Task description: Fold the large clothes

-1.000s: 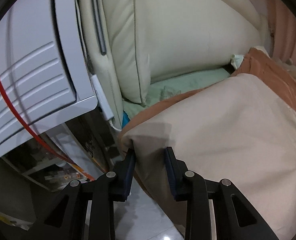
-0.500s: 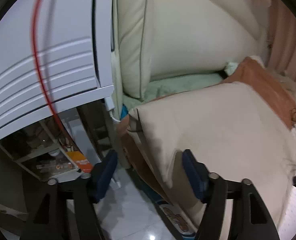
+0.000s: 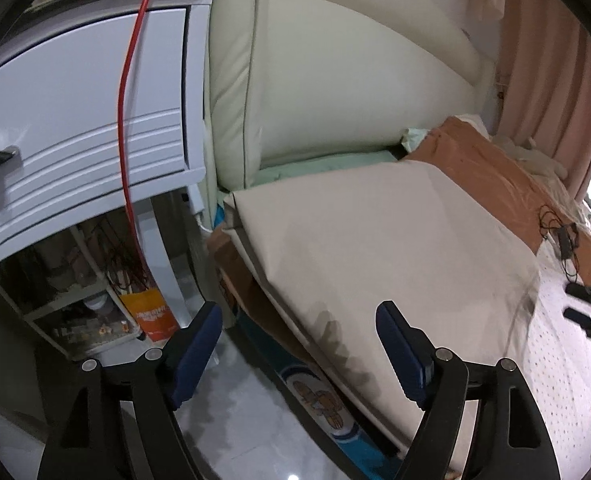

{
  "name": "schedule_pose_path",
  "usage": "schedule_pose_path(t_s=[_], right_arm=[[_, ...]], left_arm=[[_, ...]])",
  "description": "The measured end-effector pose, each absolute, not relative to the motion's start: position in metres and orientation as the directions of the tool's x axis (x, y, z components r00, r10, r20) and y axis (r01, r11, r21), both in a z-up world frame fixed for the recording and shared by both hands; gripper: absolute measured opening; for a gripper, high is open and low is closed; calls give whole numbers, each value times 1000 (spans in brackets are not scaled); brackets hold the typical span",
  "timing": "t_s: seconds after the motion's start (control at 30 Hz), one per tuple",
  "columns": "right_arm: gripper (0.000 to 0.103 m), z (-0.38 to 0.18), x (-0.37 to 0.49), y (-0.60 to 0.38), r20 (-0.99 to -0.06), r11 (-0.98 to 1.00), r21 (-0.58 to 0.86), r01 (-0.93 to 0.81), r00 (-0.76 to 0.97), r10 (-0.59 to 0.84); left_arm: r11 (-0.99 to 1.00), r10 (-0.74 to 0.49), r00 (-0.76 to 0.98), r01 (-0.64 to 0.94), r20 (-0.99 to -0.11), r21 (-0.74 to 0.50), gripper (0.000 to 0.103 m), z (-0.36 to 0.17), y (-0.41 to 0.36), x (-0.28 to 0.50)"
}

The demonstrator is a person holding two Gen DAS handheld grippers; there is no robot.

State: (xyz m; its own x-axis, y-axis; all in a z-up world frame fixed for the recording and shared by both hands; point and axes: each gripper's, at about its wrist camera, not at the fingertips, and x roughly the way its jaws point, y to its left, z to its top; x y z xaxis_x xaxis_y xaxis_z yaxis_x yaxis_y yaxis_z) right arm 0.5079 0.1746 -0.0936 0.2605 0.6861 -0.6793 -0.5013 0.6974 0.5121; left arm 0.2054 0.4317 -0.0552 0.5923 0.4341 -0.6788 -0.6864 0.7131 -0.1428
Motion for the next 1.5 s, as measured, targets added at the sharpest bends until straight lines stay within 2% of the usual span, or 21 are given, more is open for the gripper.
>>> schedule_pose_path(t_s=[0.23,0.33,0.5,0.7,0.97,1.1,1.13,1.27,1.5], right_arm=[[77,-113,535,206,-723,742,456,-492,281,631],[77,-129,545,209,-763,801,391,-454,327,558],[77,-146,551,204,-776,807,402,-433,307,551],[77,-124,543,192,-768,796,372,-478,323,553],[77,-73,509,178,-736,758,306,-576,361,572],[77,-42,480,163,-722,741,230,-631,399,565],[78,-35,475,159,-716,739,218,-638,409,565],[101,-8,450,130,-683,741,197,-642,453,574],[103,34,399,79,-628,765,110,-634,553,548]], left_arm=[[708,458,564,-699,-687,-102,82,-68,423,191],[697,469,552,-711,-690,-95,86,-73,424,188],[682,471,538,-725,-699,-99,87,-78,428,192],[698,476,557,-710,-681,-93,88,-67,415,199],[719,486,593,-689,-642,-91,97,-35,387,196],[737,482,619,-669,-620,-95,101,-16,370,192],[743,483,629,-663,-609,-94,103,-10,364,190],[764,479,661,-638,-577,-96,103,11,338,183],[802,450,716,-587,-535,-112,103,38,296,165]])
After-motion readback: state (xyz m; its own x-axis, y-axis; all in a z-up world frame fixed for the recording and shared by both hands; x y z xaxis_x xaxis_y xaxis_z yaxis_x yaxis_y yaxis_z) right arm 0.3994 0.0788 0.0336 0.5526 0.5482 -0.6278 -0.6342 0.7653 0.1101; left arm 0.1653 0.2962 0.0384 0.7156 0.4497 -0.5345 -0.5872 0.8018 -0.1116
